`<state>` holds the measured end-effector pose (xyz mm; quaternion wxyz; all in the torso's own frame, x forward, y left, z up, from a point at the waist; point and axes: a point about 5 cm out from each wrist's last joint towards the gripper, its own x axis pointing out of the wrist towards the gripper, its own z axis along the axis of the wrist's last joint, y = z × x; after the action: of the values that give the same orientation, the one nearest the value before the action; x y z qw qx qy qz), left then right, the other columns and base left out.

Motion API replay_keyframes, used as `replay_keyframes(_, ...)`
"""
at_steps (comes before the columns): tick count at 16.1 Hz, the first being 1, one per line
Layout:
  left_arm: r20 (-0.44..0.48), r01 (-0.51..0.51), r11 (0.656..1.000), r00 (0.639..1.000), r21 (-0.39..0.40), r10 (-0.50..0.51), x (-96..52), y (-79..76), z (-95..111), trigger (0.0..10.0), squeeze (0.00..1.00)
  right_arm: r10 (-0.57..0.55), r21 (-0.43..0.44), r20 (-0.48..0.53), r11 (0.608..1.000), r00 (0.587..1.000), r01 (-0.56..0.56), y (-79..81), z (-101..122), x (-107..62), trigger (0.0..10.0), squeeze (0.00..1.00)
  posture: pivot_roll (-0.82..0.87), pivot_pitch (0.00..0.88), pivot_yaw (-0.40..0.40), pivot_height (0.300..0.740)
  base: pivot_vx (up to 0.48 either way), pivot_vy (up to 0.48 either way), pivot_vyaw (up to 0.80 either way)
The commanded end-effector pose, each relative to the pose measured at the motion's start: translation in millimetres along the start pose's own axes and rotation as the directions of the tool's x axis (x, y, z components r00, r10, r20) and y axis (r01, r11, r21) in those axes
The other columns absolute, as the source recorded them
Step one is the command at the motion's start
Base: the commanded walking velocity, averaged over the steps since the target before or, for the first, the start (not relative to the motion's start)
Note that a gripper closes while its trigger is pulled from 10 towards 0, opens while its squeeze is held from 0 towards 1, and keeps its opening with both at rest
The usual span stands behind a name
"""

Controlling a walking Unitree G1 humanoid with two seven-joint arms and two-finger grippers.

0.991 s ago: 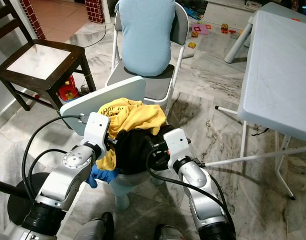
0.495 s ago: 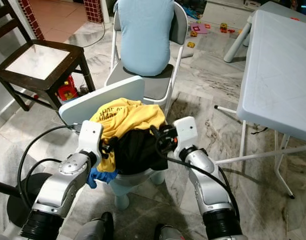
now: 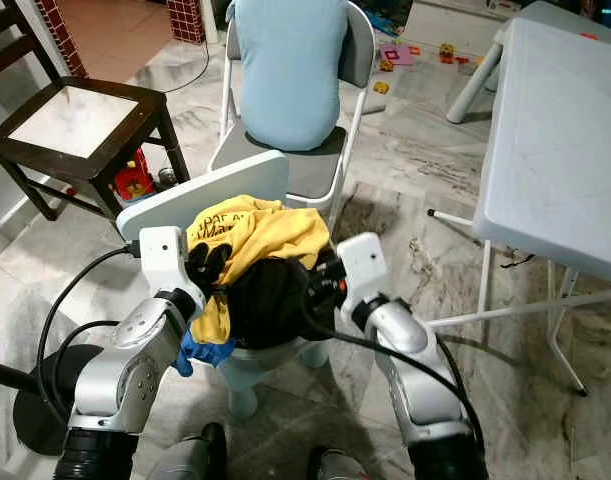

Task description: Hang hanger

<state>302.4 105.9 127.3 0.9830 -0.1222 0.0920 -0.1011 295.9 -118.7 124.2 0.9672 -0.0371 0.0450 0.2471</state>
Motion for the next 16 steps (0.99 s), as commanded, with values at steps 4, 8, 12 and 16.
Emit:
replay_keyframes(4,-0.007,-0.046,0.991,0.999,0.122,0.047,-6.1,3.5,7,10.0,1.0,0.001,-0.014,-0.026,1.0,1.0,-0.001,0.3,-2,-5.1,10.0,0.0,0.0,0.225,-0.07,0.74,0.0,0.0,0.0)
replay_keyframes(8,-0.036,-0.078,0.981,0.996,0.177,0.085,-11.9,-4.3,13,10.0,1.0,0.025,-0.026,-0.035,0.999,0.999,-0.025,6.9,-4,-5.3,10.0,0.0,0.01,0.23,-0.067,0.74,0.0,0.0,0.0)
replay_keyframes(12,-0.127,-0.074,0.981,0.987,0.179,0.098,-15.8,-6.5,1,10.0,1.0,0.043,-0.036,-0.036,0.998,0.998,-0.044,12.7,-7,-4.6,10.0,0.0,0.01,0.23,-0.063,0.74,0.0,0.0,0.0)
replay_keyframes(16,-0.16,-0.107,0.979,0.978,0.176,0.136,-14.8,0.0,2,10.0,1.0,0.049,-0.042,-0.04,0.998,0.998,-0.05,14.8,-8,-6.1,10.0,0.0,0.01,0.23,-0.062,0.74,0.0,0.0,0.0)
